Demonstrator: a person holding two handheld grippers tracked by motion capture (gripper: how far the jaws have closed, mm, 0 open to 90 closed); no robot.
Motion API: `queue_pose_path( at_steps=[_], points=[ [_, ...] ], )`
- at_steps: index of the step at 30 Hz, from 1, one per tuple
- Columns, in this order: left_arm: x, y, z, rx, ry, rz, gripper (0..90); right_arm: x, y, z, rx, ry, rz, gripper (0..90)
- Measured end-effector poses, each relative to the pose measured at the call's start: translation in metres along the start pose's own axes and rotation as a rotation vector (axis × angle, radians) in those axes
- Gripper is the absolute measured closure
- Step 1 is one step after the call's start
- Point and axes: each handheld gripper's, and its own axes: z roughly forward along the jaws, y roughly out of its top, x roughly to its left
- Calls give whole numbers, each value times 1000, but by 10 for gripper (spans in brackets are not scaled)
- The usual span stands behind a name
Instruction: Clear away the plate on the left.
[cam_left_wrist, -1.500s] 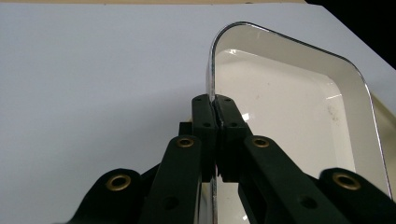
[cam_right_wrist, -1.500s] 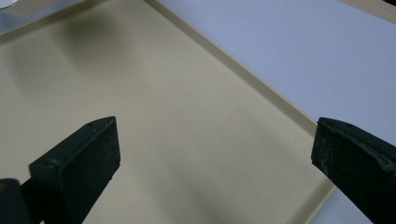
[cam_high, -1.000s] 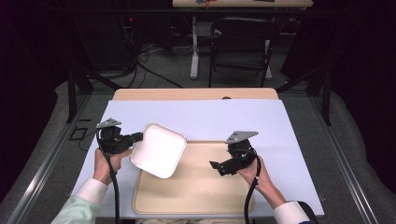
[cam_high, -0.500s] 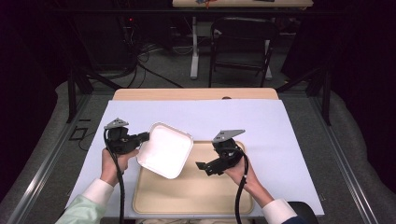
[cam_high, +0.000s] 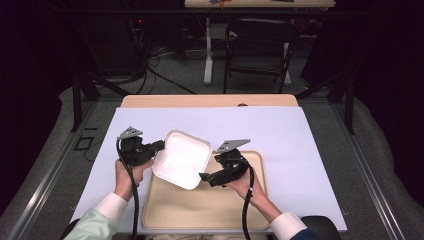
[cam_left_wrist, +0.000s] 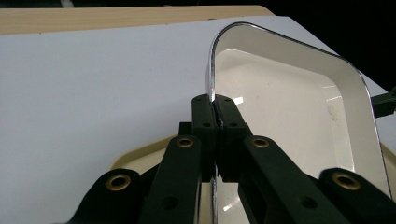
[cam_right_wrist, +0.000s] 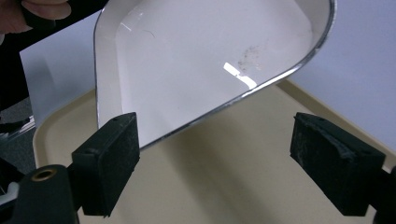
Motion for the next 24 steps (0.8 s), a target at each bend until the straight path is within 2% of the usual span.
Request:
queue_pose_path(
  at_steps=[6, 7, 14, 24],
  points=[
    [-7, -1, 1, -15, -3, 14, 880, -1, 2, 1, -7, -19, 27, 352],
    [-8, -1, 1, -14, -5, 17, 880, -1, 2, 1, -10, -35, 29, 391],
    [-12, -4, 3, -10, -20, 26, 875, -7, 1, -3, -12, -60, 50, 550],
    [-20, -7, 1, -6, -45, 39, 867, -10, 1, -14, -23, -86, 43, 654]
  ],
)
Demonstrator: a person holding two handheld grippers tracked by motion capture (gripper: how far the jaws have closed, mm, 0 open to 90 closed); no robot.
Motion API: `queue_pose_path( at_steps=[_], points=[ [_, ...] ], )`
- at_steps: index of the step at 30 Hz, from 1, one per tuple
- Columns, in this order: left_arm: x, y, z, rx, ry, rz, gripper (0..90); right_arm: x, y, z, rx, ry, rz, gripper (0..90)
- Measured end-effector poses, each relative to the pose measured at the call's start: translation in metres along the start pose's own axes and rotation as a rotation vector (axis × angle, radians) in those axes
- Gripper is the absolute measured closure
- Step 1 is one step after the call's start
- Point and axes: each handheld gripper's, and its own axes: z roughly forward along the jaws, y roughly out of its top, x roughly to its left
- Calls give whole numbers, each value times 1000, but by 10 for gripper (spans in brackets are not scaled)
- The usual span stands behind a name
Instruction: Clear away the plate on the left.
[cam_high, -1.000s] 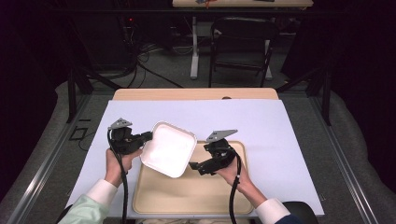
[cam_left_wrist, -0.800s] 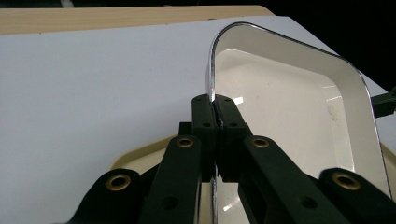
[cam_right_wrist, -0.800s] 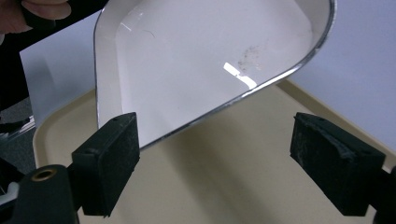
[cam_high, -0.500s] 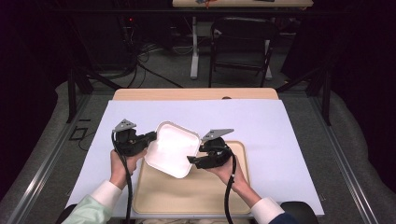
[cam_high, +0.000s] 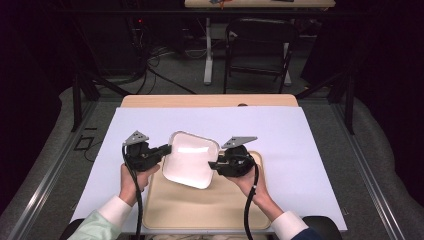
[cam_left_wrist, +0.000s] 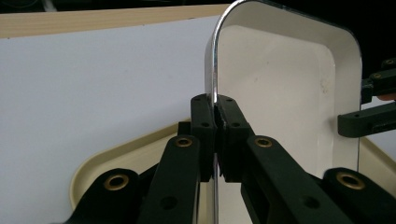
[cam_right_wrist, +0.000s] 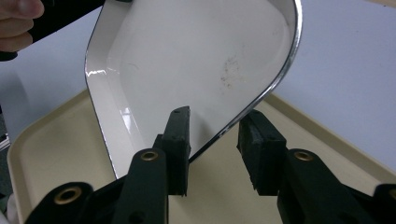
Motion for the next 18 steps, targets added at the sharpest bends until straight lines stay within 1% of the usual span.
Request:
queue_pose_path(
  at_steps=[5, 8, 12, 16, 18],
  points=[
    [-3, -2, 0, 8, -20, 4, 865, -2, -1, -6, -11, -4, 0, 682],
    [-5, -4, -1, -3, -38, -9, 863, -2, -1, -11, -19, -8, -6, 691],
    [-9, -4, -1, -3, -63, -14, 860, -2, -1, -19, -33, -12, -10, 701],
    [-12, -5, 0, 4, -76, -11, 858, -3, -3, -25, -33, -19, -10, 713],
    [-13, -6, 1, 7, -82, -17, 858, -3, -4, -27, -35, -18, -6, 717]
  ],
)
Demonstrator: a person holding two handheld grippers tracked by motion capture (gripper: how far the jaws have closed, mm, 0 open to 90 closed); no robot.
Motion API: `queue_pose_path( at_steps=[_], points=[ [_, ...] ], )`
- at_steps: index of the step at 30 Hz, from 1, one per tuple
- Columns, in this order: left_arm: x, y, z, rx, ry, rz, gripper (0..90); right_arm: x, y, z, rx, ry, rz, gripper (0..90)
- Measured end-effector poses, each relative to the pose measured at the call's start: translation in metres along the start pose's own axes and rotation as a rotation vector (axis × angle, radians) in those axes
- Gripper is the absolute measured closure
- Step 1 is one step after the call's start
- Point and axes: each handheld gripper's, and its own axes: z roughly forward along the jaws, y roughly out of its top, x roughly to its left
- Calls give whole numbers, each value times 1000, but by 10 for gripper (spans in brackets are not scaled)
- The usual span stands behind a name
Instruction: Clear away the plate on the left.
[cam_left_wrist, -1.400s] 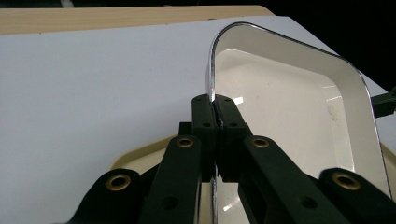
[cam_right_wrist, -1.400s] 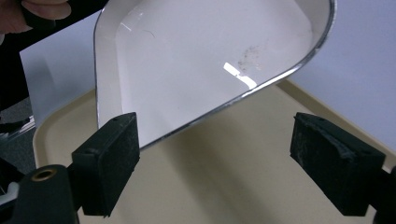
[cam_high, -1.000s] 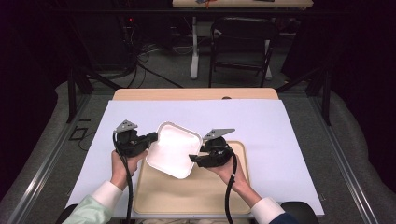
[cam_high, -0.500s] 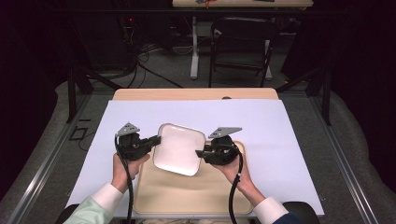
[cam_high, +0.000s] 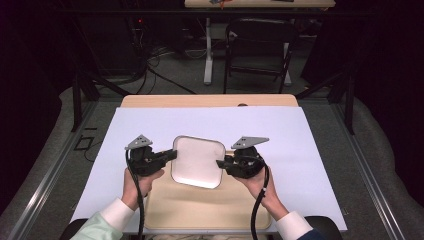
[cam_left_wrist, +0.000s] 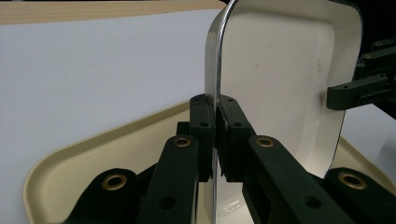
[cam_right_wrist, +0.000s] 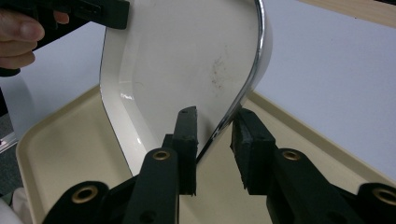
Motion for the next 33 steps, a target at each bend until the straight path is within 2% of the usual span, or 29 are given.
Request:
queue_pose_path(
  at_steps=[6, 19, 33],
  points=[
    [-2, -2, 1, 17, -25, -7, 856, 0, -2, -6, 3, -7, 3, 730],
    [-8, -6, 3, 50, -48, -19, 854, -3, -4, -15, 3, -16, 23, 764],
    [-13, -14, 2, 94, -83, -48, 852, 0, -11, -20, 26, -4, 35, 774]
  ],
)
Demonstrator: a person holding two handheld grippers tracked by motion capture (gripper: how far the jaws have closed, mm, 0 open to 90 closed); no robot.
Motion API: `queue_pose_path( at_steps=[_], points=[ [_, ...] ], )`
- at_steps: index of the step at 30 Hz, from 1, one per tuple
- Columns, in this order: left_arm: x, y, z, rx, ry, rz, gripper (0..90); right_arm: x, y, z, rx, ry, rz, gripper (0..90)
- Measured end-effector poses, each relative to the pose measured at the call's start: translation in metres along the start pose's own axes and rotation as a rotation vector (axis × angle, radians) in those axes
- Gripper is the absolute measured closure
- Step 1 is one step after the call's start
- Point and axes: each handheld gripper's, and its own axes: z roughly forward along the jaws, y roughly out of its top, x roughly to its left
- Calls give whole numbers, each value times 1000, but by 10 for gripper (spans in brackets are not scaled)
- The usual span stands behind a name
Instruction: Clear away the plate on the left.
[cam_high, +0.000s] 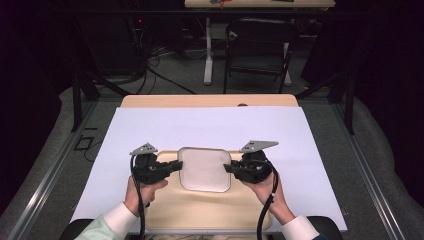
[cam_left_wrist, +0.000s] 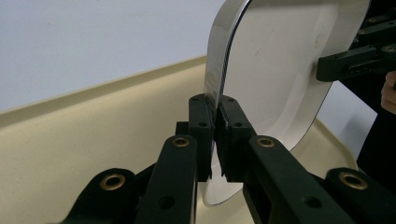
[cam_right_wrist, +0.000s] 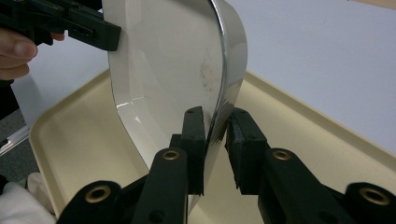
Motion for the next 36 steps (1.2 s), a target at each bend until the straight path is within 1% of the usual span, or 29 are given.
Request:
queue_pose_path(
  at_steps=[1, 6, 7, 12, 16, 20, 22, 23, 25, 27, 29, 32, 33, 36],
  points=[
    [-1, -1, 0, 5, -7, -4, 851, 0, -1, -1, 0, 2, 6, 775],
    [-5, -5, 1, 21, -13, -6, 849, 0, -5, -5, 5, 7, 22, 781],
    [-6, -5, 2, 21, -14, -3, 849, 0, -6, -5, 5, 8, 22, 781],
    [-7, -9, 2, 37, -24, -22, 848, 2, -10, -7, 17, 10, 21, 781],
    [-8, -13, 2, 56, -32, -36, 848, 2, -12, -8, 33, 25, 37, 782],
    [-9, -15, 3, 79, -34, -34, 845, -1, -15, -7, 49, 47, 67, 785],
    [-9, -17, 4, 94, -36, -36, 845, -2, -17, -5, 62, 53, 75, 786],
    [-9, -18, 5, 95, -37, -47, 844, -2, -18, -4, 70, 53, 81, 786],
    [-8, -19, 6, 112, -31, -49, 844, -3, -20, -2, 86, 55, 85, 785],
    [-6, -20, 6, 124, -32, -59, 843, -3, -22, 2, 102, 55, 89, 785],
    [-5, -20, 8, 145, -26, -55, 842, -4, -23, 6, 118, 59, 95, 785],
    [-2, -22, 12, 171, -24, -60, 840, -5, -26, 12, 141, 56, 97, 785],
    [-2, -22, 12, 170, -27, -67, 839, -6, -26, 14, 150, 54, 98, 785],
    [-2, -21, 12, 170, -19, -51, 834, -8, -27, 18, 168, 47, 104, 786]
  ],
)
